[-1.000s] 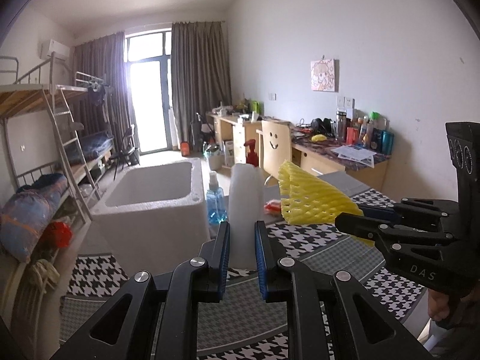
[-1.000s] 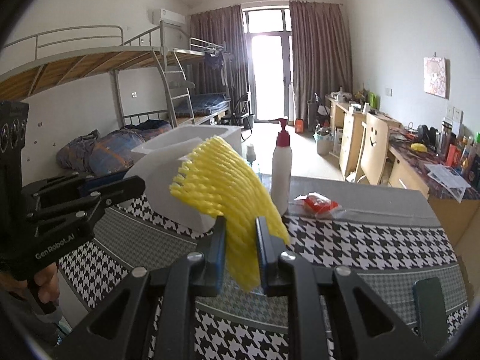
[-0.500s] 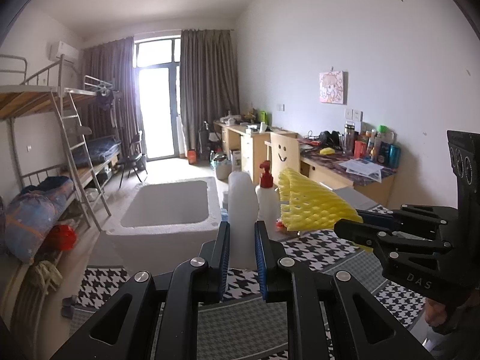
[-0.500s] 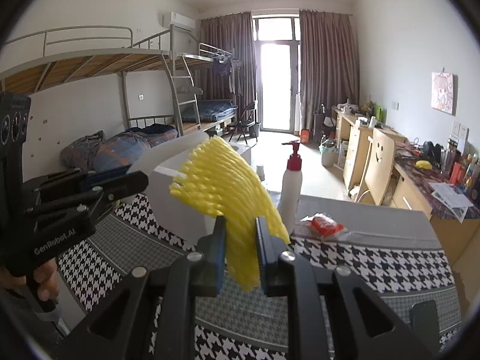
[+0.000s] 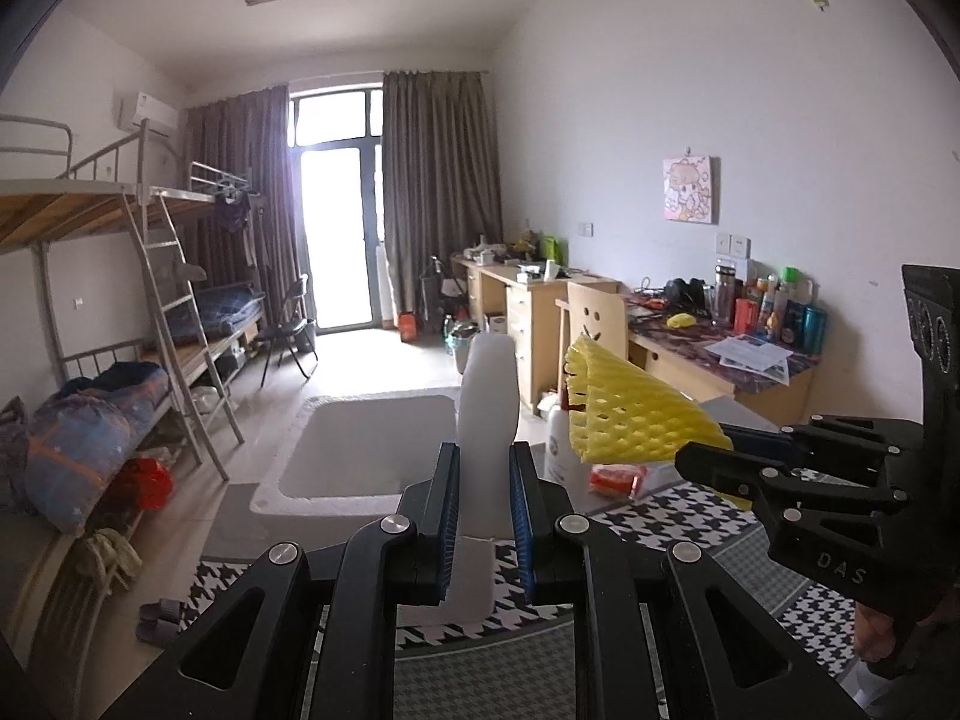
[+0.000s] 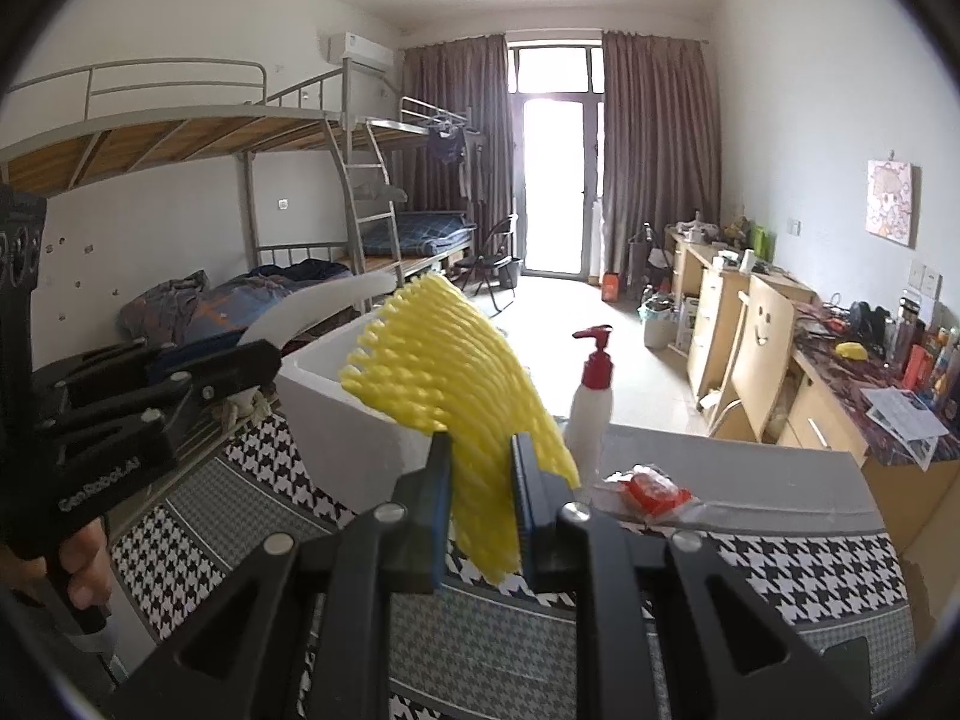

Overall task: Organize soft objects
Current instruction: 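Lift and carry the yellow brush in both tools over the white foam box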

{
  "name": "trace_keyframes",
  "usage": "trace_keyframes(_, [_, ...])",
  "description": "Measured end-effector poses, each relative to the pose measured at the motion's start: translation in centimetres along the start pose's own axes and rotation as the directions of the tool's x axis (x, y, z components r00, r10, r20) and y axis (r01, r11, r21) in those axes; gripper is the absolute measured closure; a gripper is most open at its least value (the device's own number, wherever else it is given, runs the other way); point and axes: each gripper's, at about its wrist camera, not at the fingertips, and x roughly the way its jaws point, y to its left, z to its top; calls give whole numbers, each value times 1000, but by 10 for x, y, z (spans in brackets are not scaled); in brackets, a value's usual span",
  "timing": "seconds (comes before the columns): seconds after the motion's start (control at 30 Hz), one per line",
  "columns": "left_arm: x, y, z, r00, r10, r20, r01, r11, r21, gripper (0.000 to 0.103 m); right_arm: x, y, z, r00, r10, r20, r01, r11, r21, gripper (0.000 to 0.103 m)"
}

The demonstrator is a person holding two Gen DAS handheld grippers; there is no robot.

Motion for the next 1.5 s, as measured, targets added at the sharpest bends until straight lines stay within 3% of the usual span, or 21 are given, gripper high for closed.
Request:
trace_keyframes(0.8, [21,30,13,996,85,5,-85,996,-32,86,34,12,33,1000,-10,22,11,999,-49,80])
trace_keyframes(1.5, [57,59,23,987,156,-39,-159,983,-91,86,70,22,50,1000,1,2,-1,998,-61,80])
